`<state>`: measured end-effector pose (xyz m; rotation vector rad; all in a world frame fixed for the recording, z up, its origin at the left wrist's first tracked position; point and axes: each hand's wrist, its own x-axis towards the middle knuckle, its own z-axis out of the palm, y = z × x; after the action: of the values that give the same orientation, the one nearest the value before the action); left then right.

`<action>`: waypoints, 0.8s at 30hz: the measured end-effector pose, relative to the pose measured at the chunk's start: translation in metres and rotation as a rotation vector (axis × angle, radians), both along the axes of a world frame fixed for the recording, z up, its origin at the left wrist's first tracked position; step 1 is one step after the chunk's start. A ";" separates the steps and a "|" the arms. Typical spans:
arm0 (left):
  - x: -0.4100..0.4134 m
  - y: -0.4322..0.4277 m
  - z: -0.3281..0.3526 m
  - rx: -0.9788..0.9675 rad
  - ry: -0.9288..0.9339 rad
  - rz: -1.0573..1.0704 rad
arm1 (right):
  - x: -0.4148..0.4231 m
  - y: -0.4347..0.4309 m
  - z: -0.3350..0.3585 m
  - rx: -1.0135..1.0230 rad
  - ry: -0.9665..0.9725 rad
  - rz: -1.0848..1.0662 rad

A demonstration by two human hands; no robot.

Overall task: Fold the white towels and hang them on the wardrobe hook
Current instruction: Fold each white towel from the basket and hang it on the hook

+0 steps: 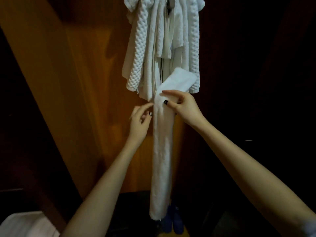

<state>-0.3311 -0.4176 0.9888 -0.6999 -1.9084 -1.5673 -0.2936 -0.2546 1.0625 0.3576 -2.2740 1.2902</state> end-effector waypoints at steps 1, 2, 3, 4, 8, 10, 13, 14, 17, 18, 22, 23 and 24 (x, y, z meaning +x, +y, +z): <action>0.006 -0.001 -0.020 0.012 -0.081 -0.034 | 0.000 -0.001 -0.002 0.024 -0.005 -0.008; 0.012 0.000 -0.039 0.017 -0.164 -0.061 | 0.001 -0.002 -0.003 0.057 -0.019 -0.016; 0.017 0.000 -0.058 0.019 -0.242 -0.075 | 0.002 -0.003 -0.005 0.093 -0.044 -0.026; 0.023 0.000 -0.076 0.026 -0.310 -0.084 | 0.004 -0.003 -0.008 0.125 -0.071 -0.033; 0.051 0.010 -0.126 0.141 -0.576 -0.202 | 0.014 -0.003 -0.017 0.143 -0.047 -0.037; 0.065 0.021 -0.136 0.213 -0.651 -0.259 | 0.020 -0.002 -0.017 0.102 -0.022 -0.061; 0.080 0.039 -0.141 0.377 -0.732 -0.263 | 0.026 0.002 -0.012 0.033 0.001 -0.077; 0.084 0.044 -0.140 0.433 -0.773 -0.273 | 0.028 0.003 -0.010 0.008 0.009 -0.075; 0.095 0.059 -0.130 0.611 -0.902 -0.322 | 0.036 0.009 -0.005 -0.079 0.016 -0.075; 0.096 0.062 -0.125 0.667 -0.936 -0.316 | 0.038 0.011 -0.004 -0.106 0.013 -0.084; 0.093 0.068 -0.115 0.797 -1.016 -0.269 | 0.052 0.024 -0.005 -0.145 0.009 -0.136; 0.092 0.067 -0.115 0.843 -1.028 -0.253 | 0.056 0.026 -0.007 -0.162 0.005 -0.148; 0.091 0.066 -0.114 0.911 -1.041 -0.240 | 0.061 0.028 -0.009 -0.189 -0.001 -0.156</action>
<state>-0.2397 -0.3515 0.8749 0.4002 -1.3451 -2.9885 -0.2327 -0.2263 1.0533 0.1105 -2.1128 1.4080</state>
